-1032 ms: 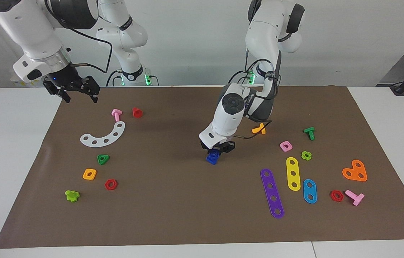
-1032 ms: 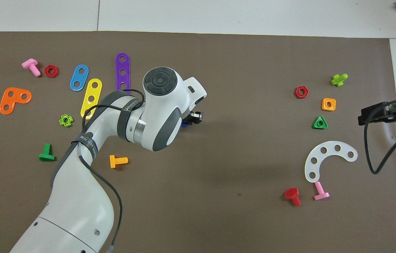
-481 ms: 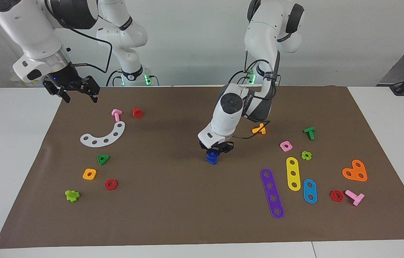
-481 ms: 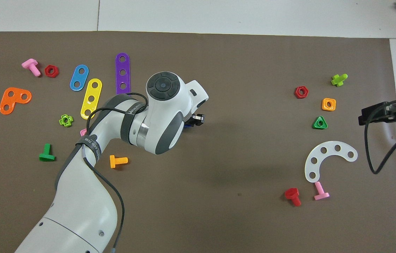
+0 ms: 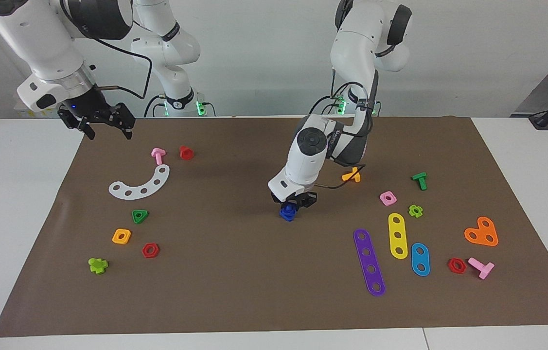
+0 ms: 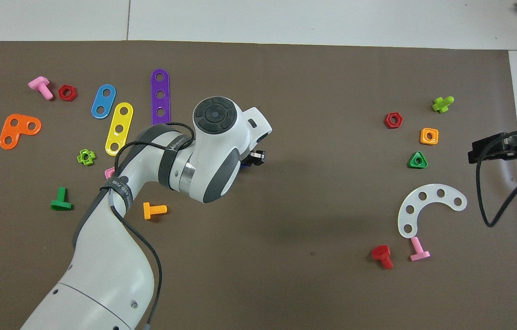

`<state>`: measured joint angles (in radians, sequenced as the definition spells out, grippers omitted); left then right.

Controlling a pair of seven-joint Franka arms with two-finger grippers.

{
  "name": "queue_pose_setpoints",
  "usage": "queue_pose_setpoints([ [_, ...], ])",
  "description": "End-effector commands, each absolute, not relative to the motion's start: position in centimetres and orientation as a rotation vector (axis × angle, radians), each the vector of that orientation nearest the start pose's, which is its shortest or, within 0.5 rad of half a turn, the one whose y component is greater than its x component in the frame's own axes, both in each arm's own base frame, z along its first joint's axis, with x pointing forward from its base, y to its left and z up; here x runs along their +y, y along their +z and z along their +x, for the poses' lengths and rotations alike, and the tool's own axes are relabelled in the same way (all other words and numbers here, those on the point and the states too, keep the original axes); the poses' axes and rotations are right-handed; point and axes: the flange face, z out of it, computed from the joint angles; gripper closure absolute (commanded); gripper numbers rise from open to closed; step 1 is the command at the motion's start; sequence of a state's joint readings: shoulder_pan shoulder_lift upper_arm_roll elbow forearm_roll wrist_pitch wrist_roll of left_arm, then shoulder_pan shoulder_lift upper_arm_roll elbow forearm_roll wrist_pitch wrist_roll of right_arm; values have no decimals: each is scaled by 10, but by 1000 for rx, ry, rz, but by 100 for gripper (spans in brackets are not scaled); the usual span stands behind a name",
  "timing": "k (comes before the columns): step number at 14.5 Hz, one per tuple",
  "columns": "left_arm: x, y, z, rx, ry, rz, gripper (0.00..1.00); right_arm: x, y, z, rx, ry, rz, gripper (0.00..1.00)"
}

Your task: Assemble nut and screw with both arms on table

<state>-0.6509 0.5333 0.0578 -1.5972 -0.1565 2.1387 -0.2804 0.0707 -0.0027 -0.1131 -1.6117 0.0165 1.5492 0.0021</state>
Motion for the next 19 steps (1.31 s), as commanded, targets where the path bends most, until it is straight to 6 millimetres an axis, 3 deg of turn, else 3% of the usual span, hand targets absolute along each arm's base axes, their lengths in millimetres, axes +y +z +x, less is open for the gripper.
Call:
queue_pose_setpoints([
  [1,-396,325,562,379,-8,-3199,17,-26,606,542,22,87,-3118,0],
  [3,-396,325,562,379,-10,-3200,7,-27,606,542,24,87,-3118,0],
  [5,-395,329,564,378,-12,-3201,5,-27,606,542,24,90,-3118,0],
  [7,-386,344,577,350,-2,-3202,5,-27,606,542,24,90,-3118,0],
  [8,-369,352,592,308,36,-3187,5,-27,606,542,24,90,-3118,0],
  [10,-318,383,635,183,60,-3190,5,-26,606,542,17,87,-3118,0],
  [12,-272,404,655,148,51,-3197,5,-25,607,543,10,81,-3125,0],
  [13,-236,428,665,147,3,-3208,5,-25,607,543,4,71,-3144,0],
  [16,-128,479,672,211,-23,-3225,6,-24,611,545,7,56,-3148,0],
  [17,-92,487,673,246,-14,-3223,7,-24,612,545,12,54,-3148,0],
  [19,-37,499,666,292,-20,-3219,7,-23,611,545,31,58,-3147,0],
])
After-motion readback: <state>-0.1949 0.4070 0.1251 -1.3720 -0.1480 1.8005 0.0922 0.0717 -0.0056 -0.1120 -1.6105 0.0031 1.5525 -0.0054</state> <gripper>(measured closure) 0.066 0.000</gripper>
